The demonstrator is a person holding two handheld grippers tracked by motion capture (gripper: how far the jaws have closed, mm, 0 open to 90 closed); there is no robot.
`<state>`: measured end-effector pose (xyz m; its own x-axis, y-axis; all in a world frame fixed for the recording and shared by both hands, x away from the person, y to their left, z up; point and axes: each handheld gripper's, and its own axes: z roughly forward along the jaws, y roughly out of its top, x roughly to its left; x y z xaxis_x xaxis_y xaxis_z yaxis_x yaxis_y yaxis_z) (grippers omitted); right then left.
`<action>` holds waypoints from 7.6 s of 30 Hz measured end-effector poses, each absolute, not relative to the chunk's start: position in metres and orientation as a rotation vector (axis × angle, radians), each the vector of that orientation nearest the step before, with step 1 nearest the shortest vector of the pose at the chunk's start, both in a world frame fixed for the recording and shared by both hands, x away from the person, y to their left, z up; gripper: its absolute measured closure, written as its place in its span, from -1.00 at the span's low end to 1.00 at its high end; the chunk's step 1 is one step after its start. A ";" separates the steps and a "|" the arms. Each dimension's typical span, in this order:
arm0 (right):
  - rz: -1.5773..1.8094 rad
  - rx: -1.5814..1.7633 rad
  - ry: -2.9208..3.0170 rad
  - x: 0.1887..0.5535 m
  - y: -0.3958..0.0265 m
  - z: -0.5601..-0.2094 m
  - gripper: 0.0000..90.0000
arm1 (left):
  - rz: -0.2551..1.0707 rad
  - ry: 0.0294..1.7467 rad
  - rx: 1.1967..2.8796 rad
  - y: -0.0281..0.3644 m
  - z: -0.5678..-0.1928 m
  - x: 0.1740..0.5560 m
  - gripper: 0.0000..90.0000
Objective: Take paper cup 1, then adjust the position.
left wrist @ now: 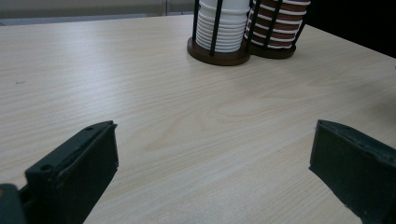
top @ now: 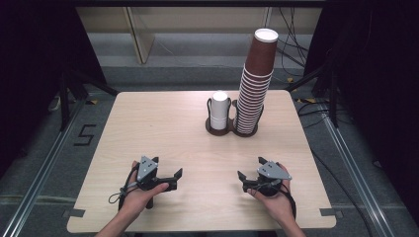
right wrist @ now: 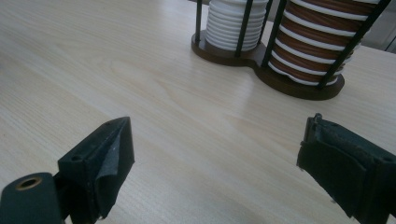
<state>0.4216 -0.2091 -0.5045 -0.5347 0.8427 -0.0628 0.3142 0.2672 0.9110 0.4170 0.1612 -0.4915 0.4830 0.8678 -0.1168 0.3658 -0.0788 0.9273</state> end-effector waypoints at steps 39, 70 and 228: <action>1.341 1.043 1.861 0.544 -0.144 -0.475 -0.38 | 0.721 0.872 1.665 0.070 -0.398 0.560 -0.68; 1.222 1.183 1.817 0.595 -0.109 -0.501 -0.32 | 0.680 0.856 1.661 0.029 -0.416 0.626 -0.58; 1.536 1.004 2.009 0.437 -0.157 -0.462 -0.26 | 0.464 0.588 1.738 0.042 -0.409 0.452 -0.70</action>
<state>0.4366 -0.1573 -0.4623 -0.6524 0.7516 0.0973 0.2911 0.1301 0.9478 0.4521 0.0423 -0.4092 0.7935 0.6085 0.0017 0.1431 -0.1893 0.9714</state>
